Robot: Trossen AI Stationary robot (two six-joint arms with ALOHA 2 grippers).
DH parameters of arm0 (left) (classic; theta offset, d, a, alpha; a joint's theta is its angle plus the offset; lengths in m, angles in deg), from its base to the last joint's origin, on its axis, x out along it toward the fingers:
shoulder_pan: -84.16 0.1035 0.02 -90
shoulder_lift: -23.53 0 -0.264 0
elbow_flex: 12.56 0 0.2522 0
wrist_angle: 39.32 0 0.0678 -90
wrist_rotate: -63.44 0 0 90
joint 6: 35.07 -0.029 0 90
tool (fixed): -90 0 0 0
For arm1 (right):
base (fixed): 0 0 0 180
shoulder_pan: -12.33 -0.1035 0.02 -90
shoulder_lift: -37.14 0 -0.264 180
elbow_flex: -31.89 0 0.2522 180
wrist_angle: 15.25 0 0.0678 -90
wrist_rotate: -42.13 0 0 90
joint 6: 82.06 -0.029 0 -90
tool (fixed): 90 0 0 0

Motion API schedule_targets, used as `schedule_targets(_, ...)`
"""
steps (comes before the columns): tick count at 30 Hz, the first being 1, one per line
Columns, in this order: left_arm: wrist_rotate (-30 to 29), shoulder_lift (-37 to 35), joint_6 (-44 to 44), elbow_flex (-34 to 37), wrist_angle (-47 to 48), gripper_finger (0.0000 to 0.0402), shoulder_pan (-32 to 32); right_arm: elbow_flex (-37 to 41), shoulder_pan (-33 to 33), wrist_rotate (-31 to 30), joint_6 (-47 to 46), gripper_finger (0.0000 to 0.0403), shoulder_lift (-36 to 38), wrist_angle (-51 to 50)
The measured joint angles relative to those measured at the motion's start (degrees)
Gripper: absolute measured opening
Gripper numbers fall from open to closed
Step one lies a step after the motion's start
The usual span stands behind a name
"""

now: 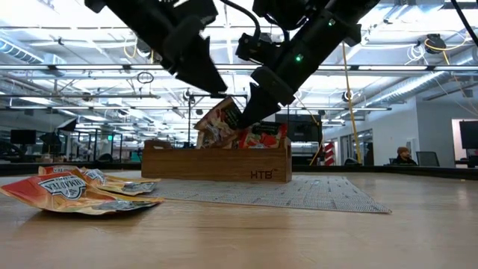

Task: Pick & Place Tea
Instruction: Put the brown tea bag into the wooden organizer

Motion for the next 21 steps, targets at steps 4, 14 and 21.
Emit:
schedule_targets(4,1.1,1.1,-4.1,-0.6,-0.8,0.0324,1.3,0.0,0.0,0.0,0.0,0.0000,0.0,0.1)
schedule_targets(14,6.2,3.5,-7.3,-0.6,-5.9,0.0323,3.3,0.0,0.0,0.1,0.0,0.0000,0.0,-0.1)
schedule_targets(21,9.5,3.5,-7.0,-0.6,-5.6,0.0266,3.6,0.0,0.0,0.1,0.0,0.0000,0.0,0.0)
